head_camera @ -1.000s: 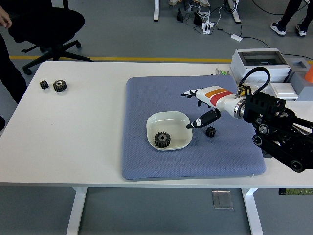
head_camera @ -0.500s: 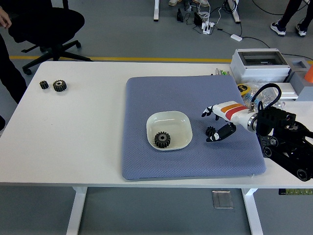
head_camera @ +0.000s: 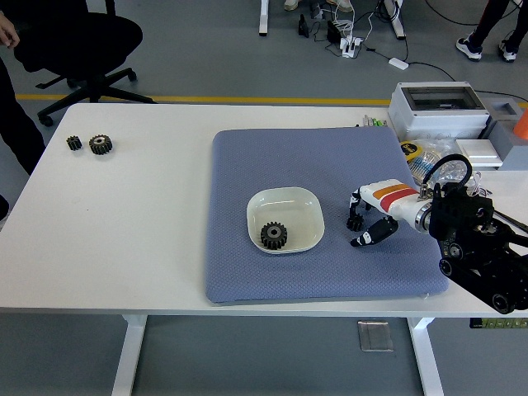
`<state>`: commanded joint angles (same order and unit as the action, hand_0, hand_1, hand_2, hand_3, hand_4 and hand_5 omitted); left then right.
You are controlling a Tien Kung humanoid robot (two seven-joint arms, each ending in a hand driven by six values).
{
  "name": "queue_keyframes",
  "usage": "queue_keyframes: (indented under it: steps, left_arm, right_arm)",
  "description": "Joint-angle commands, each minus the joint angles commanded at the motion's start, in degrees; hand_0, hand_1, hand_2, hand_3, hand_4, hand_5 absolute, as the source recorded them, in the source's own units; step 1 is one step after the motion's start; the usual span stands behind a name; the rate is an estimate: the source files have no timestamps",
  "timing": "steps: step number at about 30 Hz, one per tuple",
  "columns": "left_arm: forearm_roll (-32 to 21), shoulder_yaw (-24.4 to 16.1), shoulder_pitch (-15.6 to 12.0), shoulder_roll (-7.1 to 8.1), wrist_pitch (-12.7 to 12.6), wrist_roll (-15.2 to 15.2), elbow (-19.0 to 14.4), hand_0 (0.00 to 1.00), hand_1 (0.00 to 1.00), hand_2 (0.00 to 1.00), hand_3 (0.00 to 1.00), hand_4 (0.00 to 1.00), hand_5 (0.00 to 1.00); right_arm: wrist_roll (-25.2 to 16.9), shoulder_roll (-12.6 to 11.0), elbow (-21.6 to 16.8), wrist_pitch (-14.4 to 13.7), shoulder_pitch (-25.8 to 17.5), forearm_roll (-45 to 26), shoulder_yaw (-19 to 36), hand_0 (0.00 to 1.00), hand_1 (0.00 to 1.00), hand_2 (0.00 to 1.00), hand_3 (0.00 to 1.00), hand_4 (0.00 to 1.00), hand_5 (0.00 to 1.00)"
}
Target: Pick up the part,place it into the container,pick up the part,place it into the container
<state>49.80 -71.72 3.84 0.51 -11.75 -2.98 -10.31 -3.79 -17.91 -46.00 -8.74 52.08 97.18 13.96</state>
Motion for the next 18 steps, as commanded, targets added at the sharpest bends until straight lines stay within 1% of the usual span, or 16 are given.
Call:
queue_keyframes:
  steps: [1, 7, 8, 13, 14, 18]
  left_arm:
    - [-0.1, 0.1, 0.0, -0.03, 0.0, 0.0, 0.0, 0.752, 0.750, 0.790, 0.588, 0.670, 0.601]
    - [-0.2, 0.5, 0.1, -0.01, 0.0, 0.0, 0.0, 0.752, 0.750, 0.790, 0.588, 0.670, 0.601]
    - [-0.3, 0.6, 0.2, 0.01, 0.1, 0.0, 0.0, 0.752, 0.750, 0.788, 0.586, 0.671, 0.606]
    - [-0.5, 0.9, 0.4, 0.09, 0.1, 0.0, 0.0, 0.752, 0.750, 0.788, 0.586, 0.671, 0.606]
    - [-0.5, 0.9, 0.5, 0.10, 0.1, 0.0, 0.0, 0.751, 0.749, 0.789, 0.587, 0.669, 0.603]
    - [-0.5, 0.8, 0.5, 0.08, 0.1, 0.0, 0.0, 0.751, 0.749, 0.789, 0.587, 0.669, 0.603]
  right_arm:
    - [0.0, 0.1, 0.2, -0.3, -0.1, -0.1, -0.2, 0.306, 0.487, 0.589, 0.515, 0.878, 0.290]
    - [0.0, 0.2, 0.4, -2.1, -0.4, -0.4, -0.8, 0.306, 0.487, 0.589, 0.515, 0.878, 0.290]
    - [0.0, 0.2, 0.3, -2.4, -0.3, -0.5, -0.8, 0.255, 0.457, 0.534, 0.502, 0.825, 0.287]
    - [-0.1, -0.1, 0.4, -3.0, 0.1, -0.8, -0.7, 0.255, 0.457, 0.534, 0.502, 0.825, 0.287]
    - [-0.1, -0.1, 0.4, -3.1, 0.2, -0.9, -0.6, 0.240, 0.443, 0.514, 0.502, 0.787, 0.291]
    - [-0.3, -0.2, 0.6, -3.4, 0.2, -1.2, -0.6, 0.240, 0.443, 0.514, 0.502, 0.787, 0.291]
